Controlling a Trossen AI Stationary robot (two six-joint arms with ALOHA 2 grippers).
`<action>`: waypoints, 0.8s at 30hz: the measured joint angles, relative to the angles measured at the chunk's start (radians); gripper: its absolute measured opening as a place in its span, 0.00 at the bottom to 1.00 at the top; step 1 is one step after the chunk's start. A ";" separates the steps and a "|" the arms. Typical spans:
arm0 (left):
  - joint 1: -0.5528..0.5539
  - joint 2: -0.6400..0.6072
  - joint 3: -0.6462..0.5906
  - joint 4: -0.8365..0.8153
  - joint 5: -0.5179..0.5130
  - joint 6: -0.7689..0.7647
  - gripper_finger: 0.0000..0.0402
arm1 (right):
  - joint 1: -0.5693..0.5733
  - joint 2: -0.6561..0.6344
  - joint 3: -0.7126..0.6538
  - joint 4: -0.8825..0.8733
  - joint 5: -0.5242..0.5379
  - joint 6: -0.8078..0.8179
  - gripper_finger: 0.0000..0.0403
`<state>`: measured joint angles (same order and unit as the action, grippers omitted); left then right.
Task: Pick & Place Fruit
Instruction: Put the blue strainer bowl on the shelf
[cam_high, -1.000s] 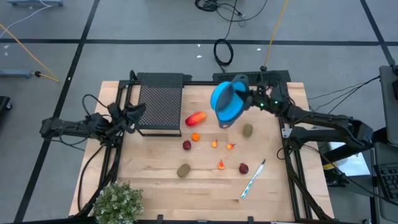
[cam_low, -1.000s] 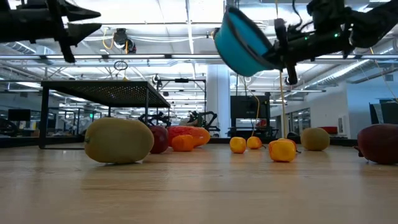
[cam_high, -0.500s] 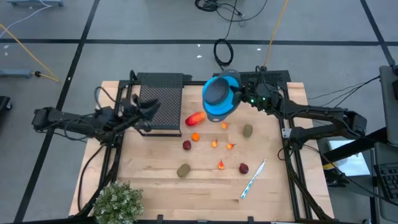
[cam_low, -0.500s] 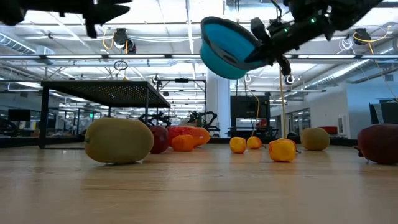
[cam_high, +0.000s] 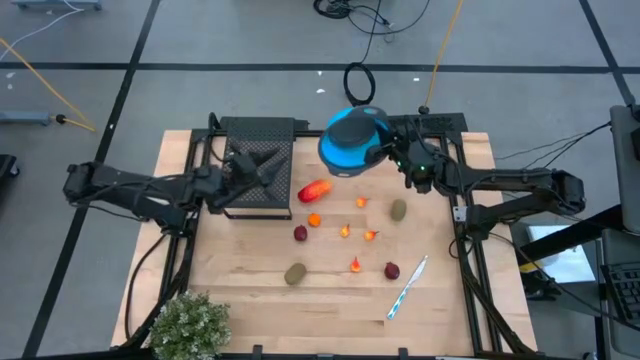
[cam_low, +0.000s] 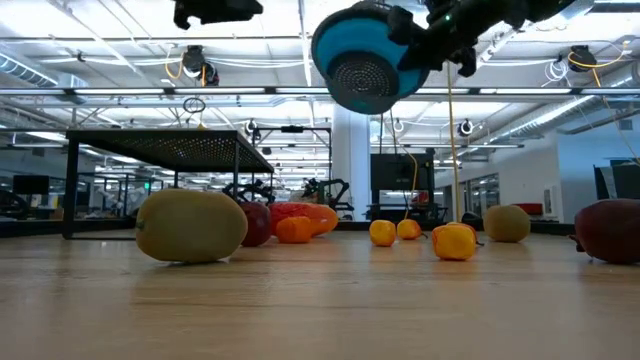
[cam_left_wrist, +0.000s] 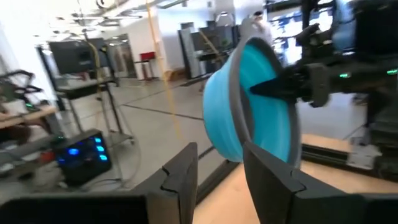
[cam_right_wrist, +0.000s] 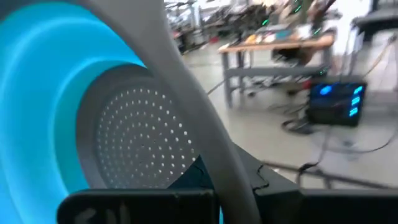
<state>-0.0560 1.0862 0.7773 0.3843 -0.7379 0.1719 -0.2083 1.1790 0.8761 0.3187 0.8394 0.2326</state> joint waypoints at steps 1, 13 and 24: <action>0.003 0.017 0.016 0.001 -0.008 0.012 0.34 | 0.008 0.000 0.000 0.019 0.016 -0.032 0.00; 0.071 0.217 0.183 0.000 0.006 0.023 0.62 | 0.054 0.000 0.000 0.141 0.029 -0.178 0.00; 0.082 0.379 0.336 0.001 0.038 0.014 0.64 | 0.054 0.000 0.000 0.141 0.031 -0.197 0.00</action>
<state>0.0261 1.4655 1.1138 0.3849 -0.6997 0.1855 -0.1547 1.1790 0.8761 0.4599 0.8704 0.0357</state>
